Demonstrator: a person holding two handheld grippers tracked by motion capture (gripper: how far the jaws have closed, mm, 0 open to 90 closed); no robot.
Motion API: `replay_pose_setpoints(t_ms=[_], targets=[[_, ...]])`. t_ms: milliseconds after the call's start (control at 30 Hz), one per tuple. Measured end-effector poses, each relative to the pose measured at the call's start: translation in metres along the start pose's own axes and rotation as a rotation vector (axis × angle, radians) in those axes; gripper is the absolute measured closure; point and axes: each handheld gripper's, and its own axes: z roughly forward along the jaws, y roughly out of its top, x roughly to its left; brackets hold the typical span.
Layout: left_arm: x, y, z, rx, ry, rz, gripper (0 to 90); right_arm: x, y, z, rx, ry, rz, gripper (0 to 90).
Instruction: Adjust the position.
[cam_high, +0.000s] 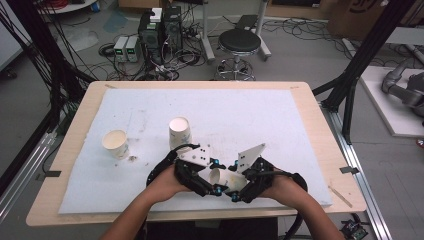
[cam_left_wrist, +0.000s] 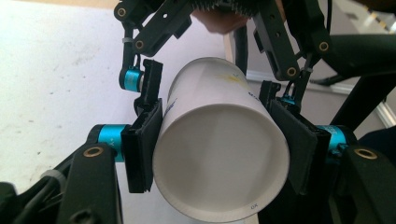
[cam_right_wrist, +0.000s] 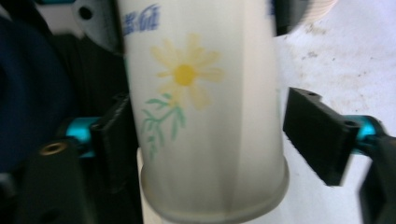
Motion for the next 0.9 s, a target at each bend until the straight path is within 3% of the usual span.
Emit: replay_pose_setpoints(t_ms=[133, 300, 533, 700, 900], targets=[[-0.001, -0.005, -0.001, -0.031, -0.006, -0.01, 37.4, 0.0, -0.009, -0.006, -0.132, 0.029, 0.045, 20.1], [-0.001, -0.009, -0.003, -0.083, -0.009, -0.016, 37.3, 0.002, -0.019, -0.013, -0.229, 0.036, 0.068, 20.1], [-0.001, -0.014, -0.01, -0.173, 0.005, -0.03, 37.3, 0.005, -0.034, -0.023, -0.375, 0.009, 0.092, 20.1], [-0.001, -0.017, -0.015, -0.211, 0.011, -0.028, 37.3, 0.006, -0.045, -0.024, -0.433, -0.02, 0.109, 20.1], [-0.001, -0.017, -0.018, -0.245, 0.011, -0.025, 37.3, 0.008, -0.058, -0.02, -0.473, -0.003, 0.127, 20.1]])
